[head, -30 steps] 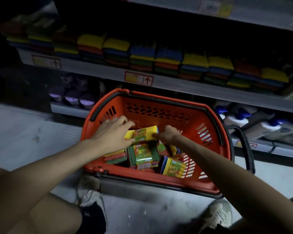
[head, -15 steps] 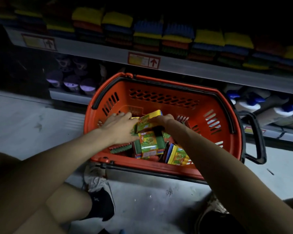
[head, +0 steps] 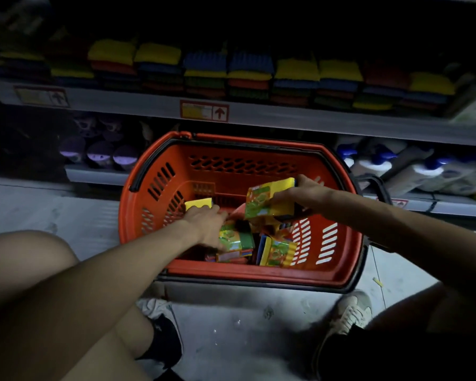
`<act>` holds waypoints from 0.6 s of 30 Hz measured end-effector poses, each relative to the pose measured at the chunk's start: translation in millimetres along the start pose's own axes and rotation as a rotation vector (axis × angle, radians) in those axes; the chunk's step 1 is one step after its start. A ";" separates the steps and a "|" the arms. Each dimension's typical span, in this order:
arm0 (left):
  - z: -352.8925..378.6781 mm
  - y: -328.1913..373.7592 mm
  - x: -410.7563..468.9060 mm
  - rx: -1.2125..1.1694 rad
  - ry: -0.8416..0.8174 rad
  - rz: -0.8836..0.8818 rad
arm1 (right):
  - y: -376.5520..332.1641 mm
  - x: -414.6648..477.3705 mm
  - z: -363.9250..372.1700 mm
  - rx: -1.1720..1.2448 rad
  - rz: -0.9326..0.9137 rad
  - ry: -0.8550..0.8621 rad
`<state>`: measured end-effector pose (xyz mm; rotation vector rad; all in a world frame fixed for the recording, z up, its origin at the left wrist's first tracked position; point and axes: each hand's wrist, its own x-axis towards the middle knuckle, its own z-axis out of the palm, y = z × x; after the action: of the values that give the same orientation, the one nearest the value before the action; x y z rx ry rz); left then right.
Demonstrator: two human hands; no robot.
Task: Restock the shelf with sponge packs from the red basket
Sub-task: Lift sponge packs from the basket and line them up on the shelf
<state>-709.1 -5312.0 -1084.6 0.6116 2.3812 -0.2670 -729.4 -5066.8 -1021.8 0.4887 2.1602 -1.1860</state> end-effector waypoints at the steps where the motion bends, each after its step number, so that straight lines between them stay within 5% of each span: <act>1: 1.2 3.9 3.0 -0.009 -0.016 -0.007 | 3.2 -5.1 -6.3 -0.021 0.009 0.010; 9: 8.4 27.3 21.0 -0.028 -0.056 -0.012 | 31.6 -31.6 -21.7 0.126 -0.001 0.070; 18: -17.4 30.1 9.4 -0.236 0.057 -0.053 | 39.8 -59.4 -25.0 -0.211 -0.146 0.282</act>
<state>-710.1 -5276.6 -1078.4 0.4510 2.4389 0.0104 -670.8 -5026.0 -996.5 0.4328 2.5671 -0.9952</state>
